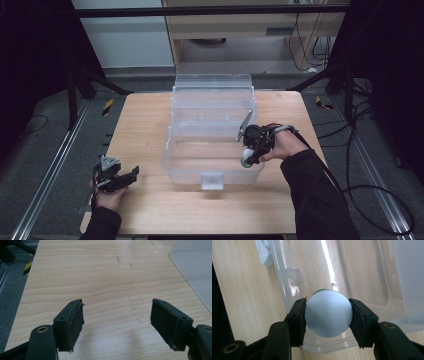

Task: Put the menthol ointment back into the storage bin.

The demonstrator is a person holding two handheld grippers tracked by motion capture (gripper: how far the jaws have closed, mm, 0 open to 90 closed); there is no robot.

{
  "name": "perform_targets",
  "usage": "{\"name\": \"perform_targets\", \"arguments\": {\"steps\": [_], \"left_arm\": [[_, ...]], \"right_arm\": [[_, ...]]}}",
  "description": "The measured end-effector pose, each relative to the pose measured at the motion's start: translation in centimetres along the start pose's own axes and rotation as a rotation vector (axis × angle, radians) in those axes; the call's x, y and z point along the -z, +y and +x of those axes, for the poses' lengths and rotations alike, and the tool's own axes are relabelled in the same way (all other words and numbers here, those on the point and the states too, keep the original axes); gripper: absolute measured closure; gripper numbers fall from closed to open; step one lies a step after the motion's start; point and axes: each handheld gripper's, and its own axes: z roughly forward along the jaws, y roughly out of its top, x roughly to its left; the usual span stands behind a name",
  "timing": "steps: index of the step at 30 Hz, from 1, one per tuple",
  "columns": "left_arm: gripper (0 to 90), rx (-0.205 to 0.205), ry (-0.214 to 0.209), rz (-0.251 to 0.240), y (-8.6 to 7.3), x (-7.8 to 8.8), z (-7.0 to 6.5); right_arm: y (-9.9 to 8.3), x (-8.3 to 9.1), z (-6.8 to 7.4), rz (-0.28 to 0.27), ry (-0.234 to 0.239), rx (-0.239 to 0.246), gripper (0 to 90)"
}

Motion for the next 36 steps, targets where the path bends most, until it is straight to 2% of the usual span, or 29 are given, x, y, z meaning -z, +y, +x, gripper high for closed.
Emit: {"name": "perform_targets", "arguments": {"steps": [2,5,15,23,36], "left_arm": [[25.9,-0.001,0.000,0.000,0.0,0.0,0.0],[25.9,-0.001,0.000,-0.001,0.0,0.0,0.0],[25.9,-0.002,0.002,0.001,0.0,0.0,0.0],[25.9,-0.002,0.003,0.000,0.0,-0.1,-0.1],[25.9,-0.004,0.003,0.002,0.0,-0.1,0.0]], "right_arm": [[-0.1,-0.4,0.0,0.009,-0.012,0.008,50.5],[-0.4,-1.0,-0.1,0.006,0.000,-0.008,50.5],[-1.6,-2.4,-0.3,0.011,0.003,-0.016,50.4],[-2.5,-3.1,-0.4,0.020,0.005,-0.027,50.4],[-2.8,-3.7,-0.4,0.012,0.017,-0.024,50.3]]}}
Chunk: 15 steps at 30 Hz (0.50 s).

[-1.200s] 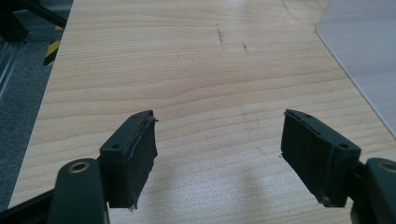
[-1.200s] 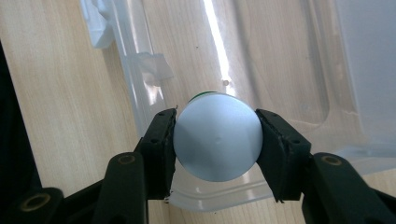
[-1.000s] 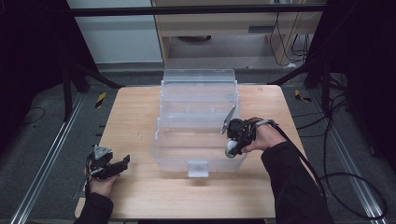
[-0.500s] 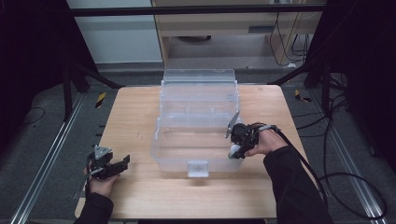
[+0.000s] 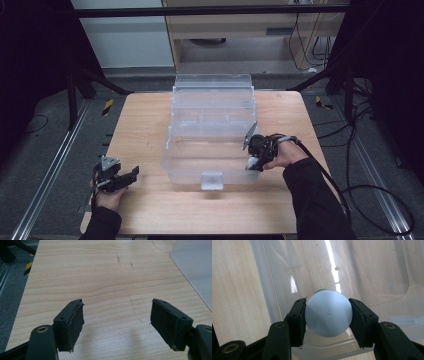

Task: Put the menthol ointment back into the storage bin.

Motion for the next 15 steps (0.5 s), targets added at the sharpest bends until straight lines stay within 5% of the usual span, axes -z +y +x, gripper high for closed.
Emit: {"name": "perform_targets", "arguments": {"steps": [15], "left_arm": [[25.9,0.000,0.001,0.000,-0.01,-0.03,-0.05]], "right_arm": [[0.05,-0.06,-0.07,0.006,0.009,-0.014,49.9]]}}
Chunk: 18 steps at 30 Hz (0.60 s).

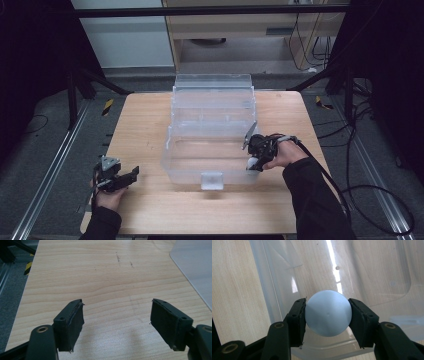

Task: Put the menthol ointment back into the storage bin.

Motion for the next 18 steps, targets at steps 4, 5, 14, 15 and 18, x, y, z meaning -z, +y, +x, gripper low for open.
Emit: {"name": "perform_targets", "arguments": {"steps": [4,5,14,15,18], "left_arm": [[25.9,-0.001,-0.001,0.001,0.00,-0.02,0.01],[25.9,0.000,0.000,0.001,0.00,-0.02,0.01],[25.9,-0.002,-0.001,0.001,0.00,-0.01,0.00],[25.9,-0.002,-0.002,0.001,0.00,-0.01,0.00],[25.8,-0.002,-0.001,0.001,0.00,-0.01,0.00]], "right_arm": [[0.00,0.00,0.01,-0.001,-0.001,-0.001,49.6],[0.00,0.00,0.01,-0.001,-0.001,-0.002,49.7],[-0.01,0.02,0.03,-0.003,-0.004,0.000,49.1],[-0.02,0.03,0.04,-0.005,-0.005,0.000,48.5],[-0.04,0.20,0.08,-0.022,-0.016,-0.004,44.9]]}}
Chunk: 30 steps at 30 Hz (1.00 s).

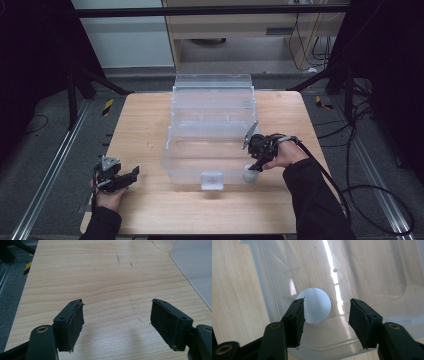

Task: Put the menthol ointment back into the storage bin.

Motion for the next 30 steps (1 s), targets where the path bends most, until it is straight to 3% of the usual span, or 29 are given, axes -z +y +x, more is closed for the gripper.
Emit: {"name": "perform_targets", "arguments": {"steps": [7,12,17,20,30], "left_arm": [[25.8,0.000,-0.003,-0.001,0.0,0.0,0.0],[25.8,-0.001,-0.003,0.001,0.0,0.0,-0.1],[25.8,0.000,-0.003,0.001,0.0,0.0,-0.1],[25.8,-0.001,-0.003,0.001,0.0,0.0,-0.1],[25.8,-0.003,-0.003,0.001,0.0,0.1,-0.2]], "right_arm": [[-0.6,1.6,0.4,-0.091,-0.045,-0.057,35.8],[-1.8,3.2,0.6,-0.238,-0.114,-0.101,26.6],[-3.2,4.4,0.9,-0.346,-0.164,-0.155,22.2],[-4.0,4.8,1.3,-0.379,-0.203,-0.202,19.9],[-7.8,5.0,2.4,-0.576,-0.331,-0.390,16.6]]}}
